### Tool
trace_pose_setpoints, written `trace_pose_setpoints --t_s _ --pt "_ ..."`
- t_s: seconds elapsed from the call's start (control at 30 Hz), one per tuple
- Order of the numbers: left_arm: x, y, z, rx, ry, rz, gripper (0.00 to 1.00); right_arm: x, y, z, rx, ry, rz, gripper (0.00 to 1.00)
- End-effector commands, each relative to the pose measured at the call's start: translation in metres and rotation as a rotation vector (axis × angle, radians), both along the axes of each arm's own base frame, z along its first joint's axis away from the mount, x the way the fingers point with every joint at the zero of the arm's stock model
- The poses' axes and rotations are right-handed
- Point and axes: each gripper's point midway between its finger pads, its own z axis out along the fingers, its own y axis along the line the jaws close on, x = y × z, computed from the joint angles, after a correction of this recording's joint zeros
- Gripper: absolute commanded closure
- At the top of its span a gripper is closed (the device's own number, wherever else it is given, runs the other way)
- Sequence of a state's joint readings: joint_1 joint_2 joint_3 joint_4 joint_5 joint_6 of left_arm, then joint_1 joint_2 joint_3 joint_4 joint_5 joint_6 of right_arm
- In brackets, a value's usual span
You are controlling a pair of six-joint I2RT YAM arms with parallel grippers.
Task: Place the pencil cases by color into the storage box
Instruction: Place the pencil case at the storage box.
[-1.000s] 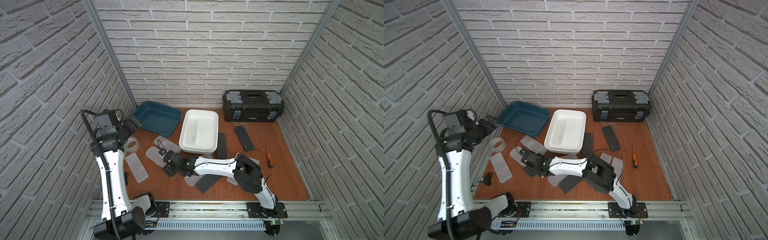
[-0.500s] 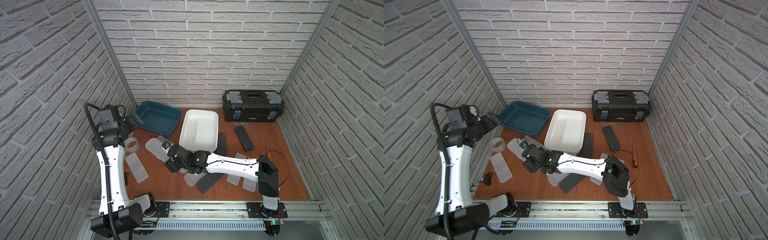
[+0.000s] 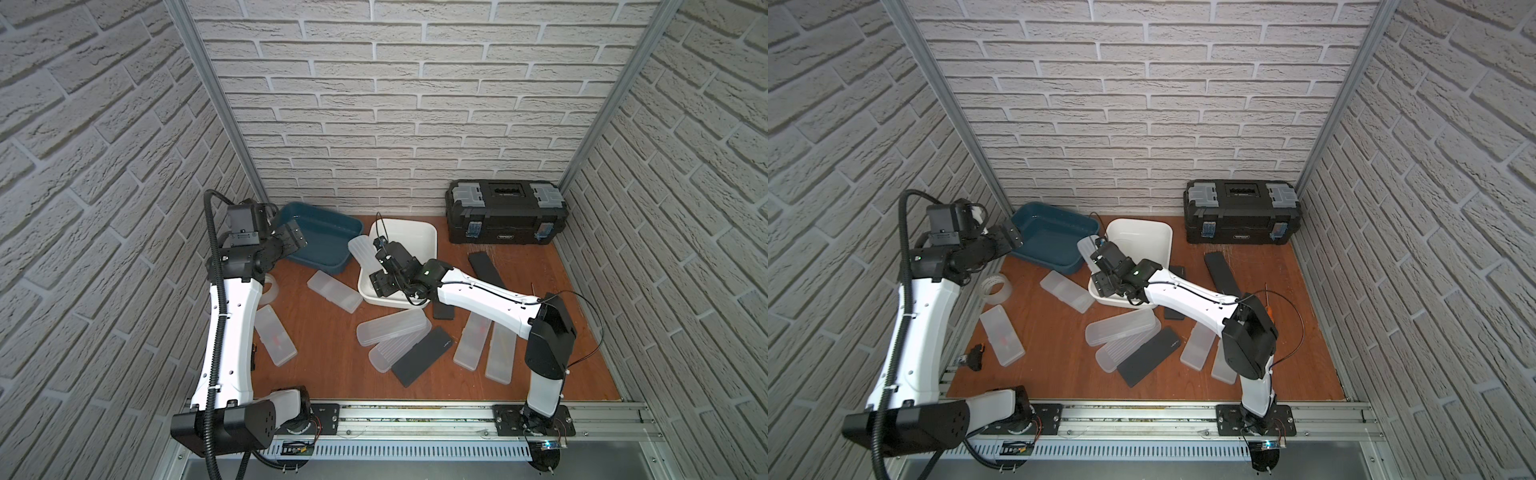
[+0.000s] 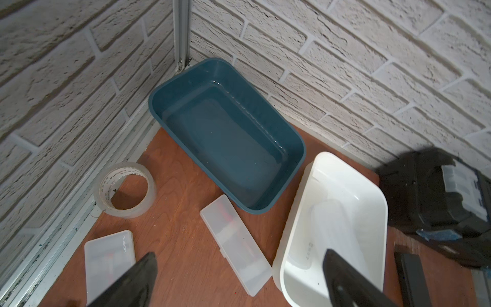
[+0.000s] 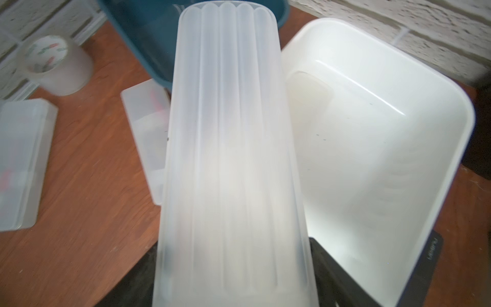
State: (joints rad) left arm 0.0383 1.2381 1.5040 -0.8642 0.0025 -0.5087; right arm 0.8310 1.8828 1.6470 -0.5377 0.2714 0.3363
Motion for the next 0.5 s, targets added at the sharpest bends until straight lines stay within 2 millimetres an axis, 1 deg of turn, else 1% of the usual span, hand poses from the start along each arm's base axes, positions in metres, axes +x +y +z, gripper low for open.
trace_pose_setpoints --t_s 0.0,0.17,0.33,0.4,0.43,0.47 --pt "0.008 -0.019 0.011 0.095 -0.034 -0.085 0.04 0.023 -0.021 0.008 0.039 0.007 -0.110 0.54" --pt "0.010 -0.073 -0.006 0.179 0.005 -0.283 0.05 0.051 -0.053 -0.003 0.054 0.038 -0.247 0.53" --pt "0.005 -0.120 -0.022 0.238 0.029 -0.446 0.05 0.068 -0.078 -0.026 0.086 0.077 -0.397 0.53" --pt "0.002 -0.133 -0.025 0.240 0.026 -0.481 0.05 0.071 -0.085 -0.027 0.095 0.072 -0.440 0.53" --pt "0.001 -0.139 -0.027 0.239 0.024 -0.498 0.05 0.074 -0.087 -0.040 0.072 0.080 -0.456 0.53" --pt "-0.001 -0.144 -0.028 0.238 0.020 -0.516 0.05 0.075 -0.089 -0.044 0.061 0.078 -0.472 0.53"
